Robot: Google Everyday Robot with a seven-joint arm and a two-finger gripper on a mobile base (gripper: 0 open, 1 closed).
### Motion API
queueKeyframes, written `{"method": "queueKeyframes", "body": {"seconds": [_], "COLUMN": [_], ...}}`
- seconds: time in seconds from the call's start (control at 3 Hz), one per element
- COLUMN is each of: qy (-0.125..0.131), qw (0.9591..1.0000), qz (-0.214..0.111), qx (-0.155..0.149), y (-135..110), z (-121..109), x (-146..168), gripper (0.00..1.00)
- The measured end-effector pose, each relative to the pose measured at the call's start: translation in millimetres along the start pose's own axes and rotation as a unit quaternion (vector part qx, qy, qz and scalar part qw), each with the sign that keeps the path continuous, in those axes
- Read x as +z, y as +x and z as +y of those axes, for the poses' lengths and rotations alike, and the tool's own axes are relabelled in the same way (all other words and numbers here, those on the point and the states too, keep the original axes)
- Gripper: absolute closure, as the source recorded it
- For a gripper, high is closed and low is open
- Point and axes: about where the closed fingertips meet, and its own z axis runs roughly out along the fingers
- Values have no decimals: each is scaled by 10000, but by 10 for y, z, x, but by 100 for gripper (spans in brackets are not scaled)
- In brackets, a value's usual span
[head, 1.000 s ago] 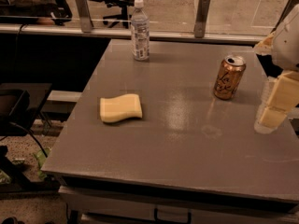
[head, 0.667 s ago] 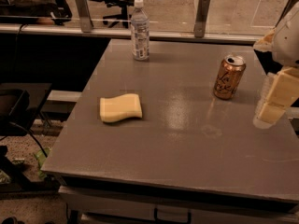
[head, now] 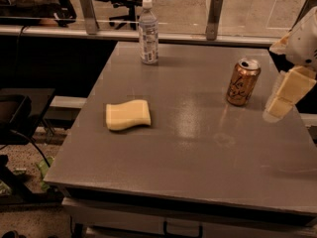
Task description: Move orange can near sponge
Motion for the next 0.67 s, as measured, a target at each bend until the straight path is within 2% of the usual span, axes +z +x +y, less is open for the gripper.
{"method": "queueKeyframes", "body": {"seconds": [0.67], "qy": [125], "qw": [9982], "qz": [-414], "qx": [424], "y": [67], "z": [-550], "x": [326], "gripper": [0]}}
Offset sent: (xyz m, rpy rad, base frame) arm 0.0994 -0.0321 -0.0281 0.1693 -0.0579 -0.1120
